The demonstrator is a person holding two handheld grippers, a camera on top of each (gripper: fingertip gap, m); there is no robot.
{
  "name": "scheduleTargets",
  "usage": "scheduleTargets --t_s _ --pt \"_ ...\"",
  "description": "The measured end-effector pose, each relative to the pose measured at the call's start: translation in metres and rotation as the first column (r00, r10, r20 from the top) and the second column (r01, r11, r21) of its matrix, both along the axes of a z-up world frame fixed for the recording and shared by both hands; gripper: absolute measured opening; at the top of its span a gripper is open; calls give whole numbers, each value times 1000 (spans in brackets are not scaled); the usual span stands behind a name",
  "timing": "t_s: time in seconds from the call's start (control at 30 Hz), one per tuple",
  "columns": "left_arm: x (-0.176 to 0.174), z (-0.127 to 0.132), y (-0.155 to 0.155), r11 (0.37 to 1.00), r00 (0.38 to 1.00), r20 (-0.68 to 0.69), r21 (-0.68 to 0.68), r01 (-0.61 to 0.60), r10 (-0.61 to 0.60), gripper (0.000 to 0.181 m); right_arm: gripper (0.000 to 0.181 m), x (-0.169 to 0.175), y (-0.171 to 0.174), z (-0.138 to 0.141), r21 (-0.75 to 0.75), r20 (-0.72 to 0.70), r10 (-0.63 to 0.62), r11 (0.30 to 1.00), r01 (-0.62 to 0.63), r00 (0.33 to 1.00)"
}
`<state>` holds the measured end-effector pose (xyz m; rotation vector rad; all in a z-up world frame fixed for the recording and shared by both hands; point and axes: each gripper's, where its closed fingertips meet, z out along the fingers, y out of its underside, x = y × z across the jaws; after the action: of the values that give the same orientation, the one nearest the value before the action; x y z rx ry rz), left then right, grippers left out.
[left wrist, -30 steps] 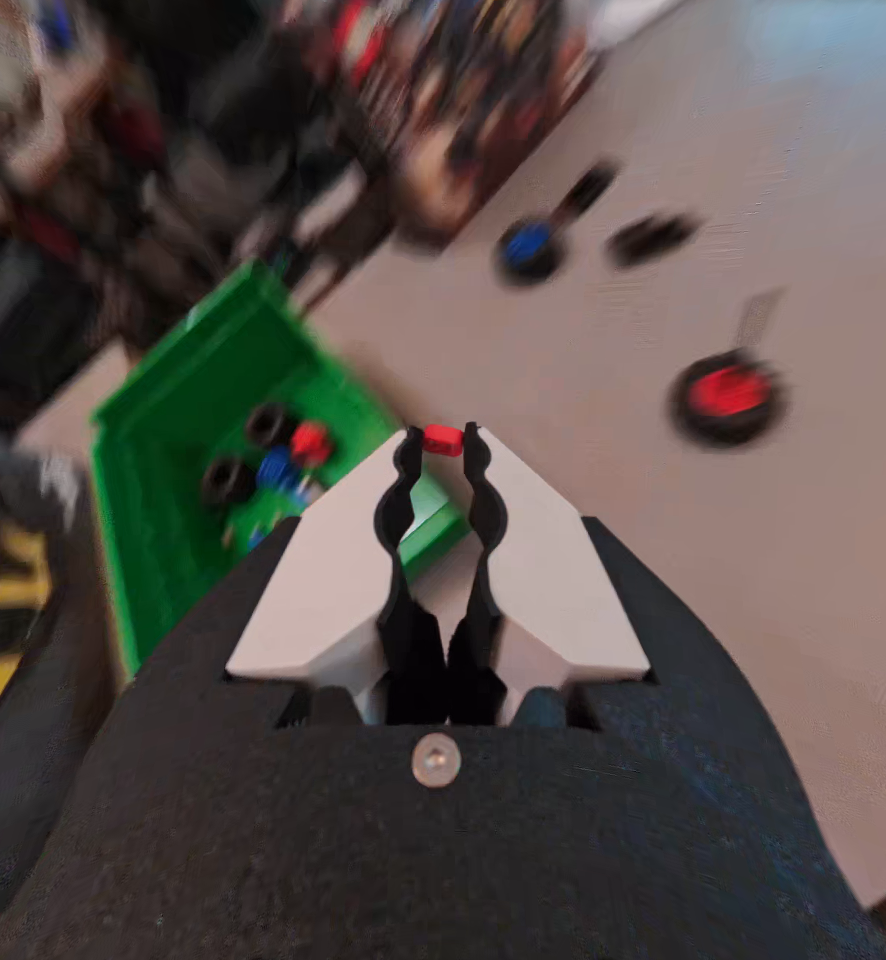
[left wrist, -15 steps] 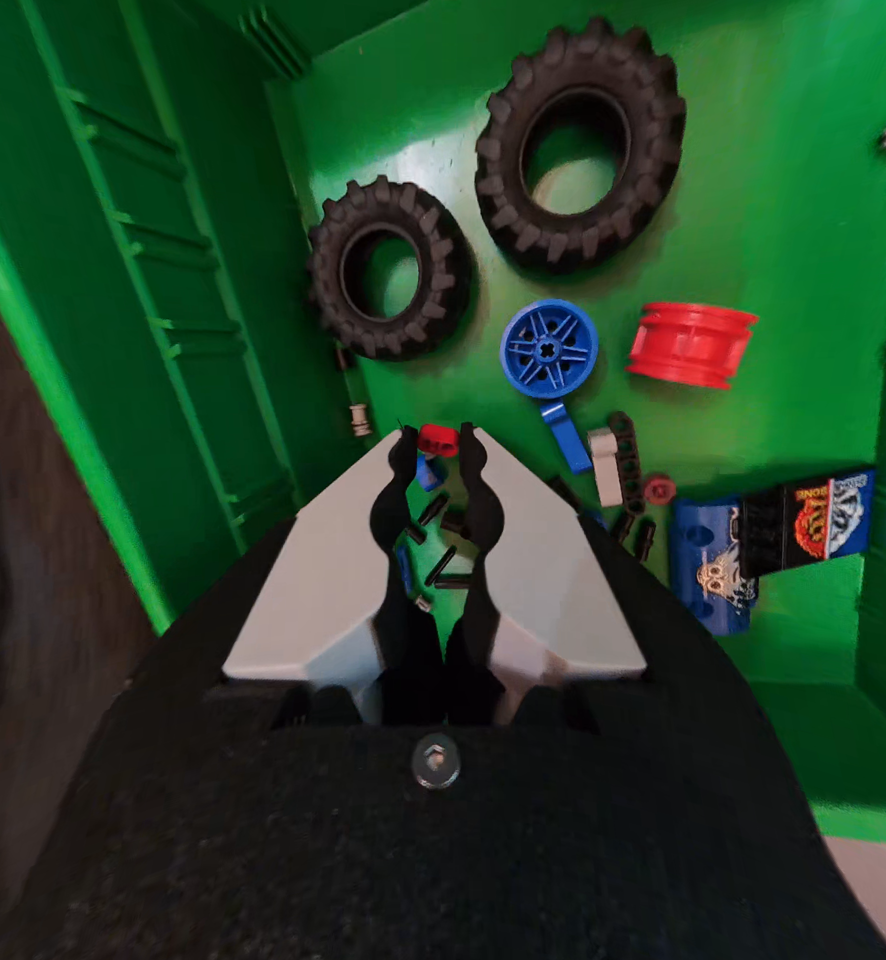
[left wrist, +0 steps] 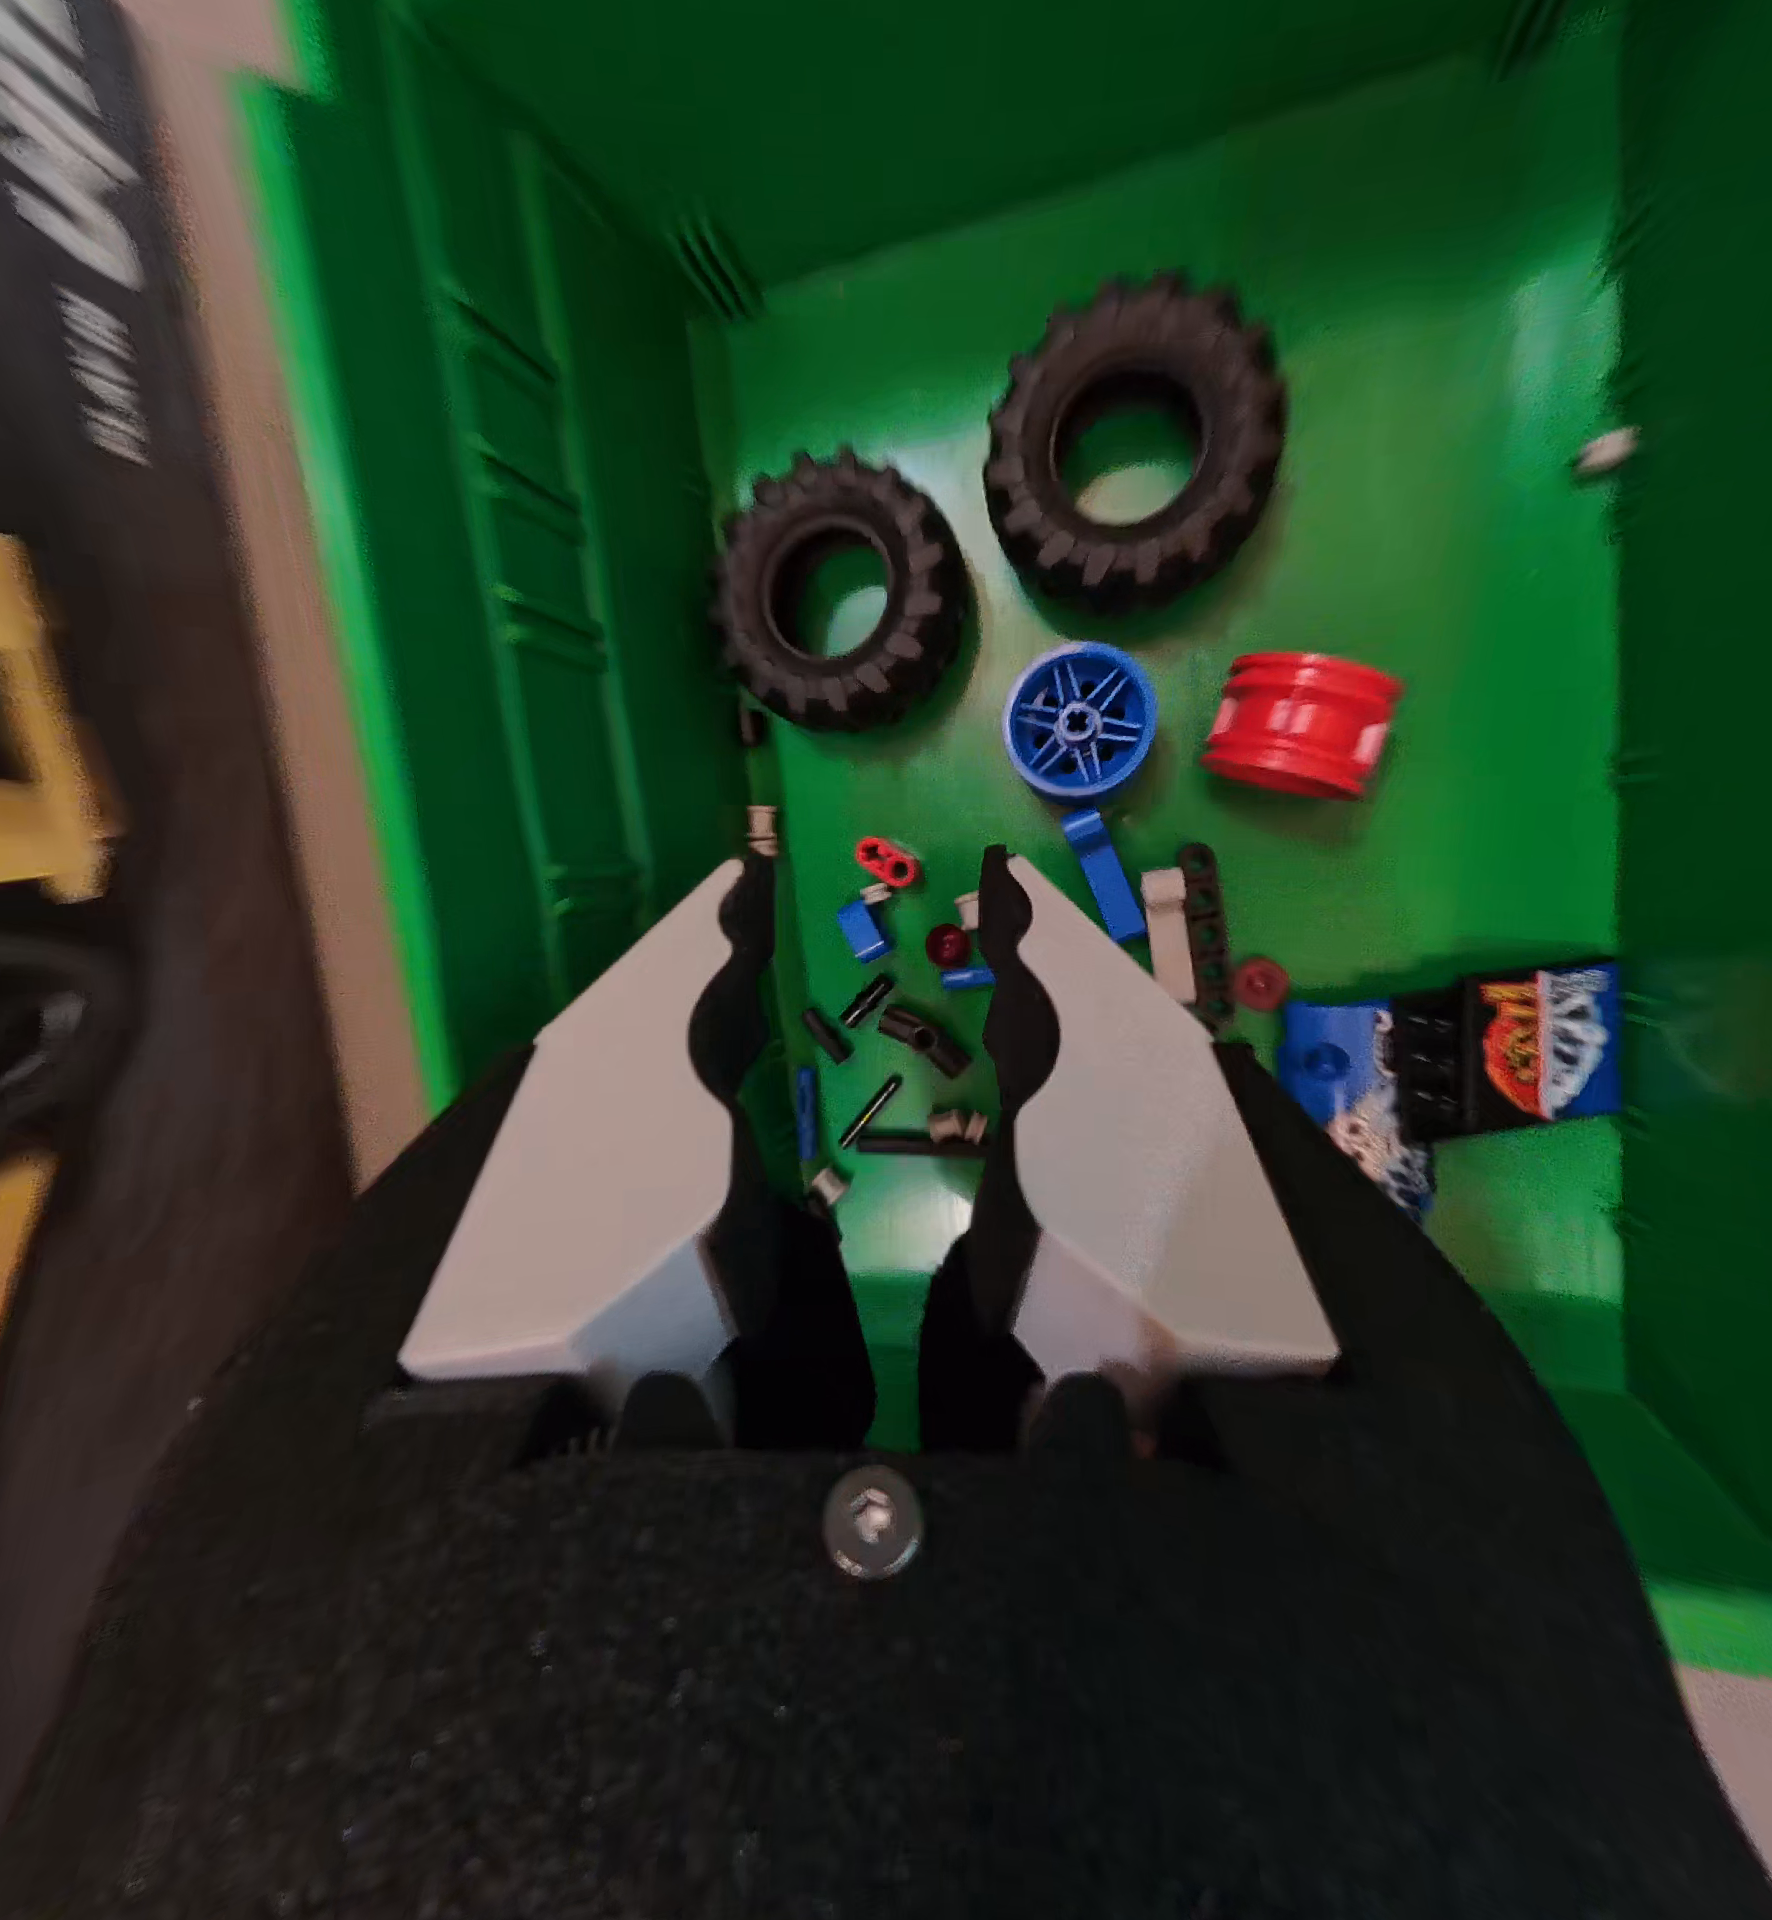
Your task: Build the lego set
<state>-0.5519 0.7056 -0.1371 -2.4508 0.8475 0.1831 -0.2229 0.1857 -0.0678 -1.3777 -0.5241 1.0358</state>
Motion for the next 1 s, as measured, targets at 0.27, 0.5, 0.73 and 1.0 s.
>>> scheduleTargets --t_s 0.27,0.5,0.73,1.0 --pt "124 94 -212 835 724 423 347 427 -545 30 12 -2 0 0 12 16 -3 1000 3 1000" --pt "191 33 -323 671 453 537 328 665 -712 50 12 -4 -2 0 31 33 -2 1000 1 999" --pt "214 22 -302 672 485 487 360 647 -727 4 12 -4 -4 1 45 37 -6 999 5 999" --pt "201 16 -306 683 467 516 395 614 -718 3 12 -7 -5 0 40 39 12 999 -14 999"
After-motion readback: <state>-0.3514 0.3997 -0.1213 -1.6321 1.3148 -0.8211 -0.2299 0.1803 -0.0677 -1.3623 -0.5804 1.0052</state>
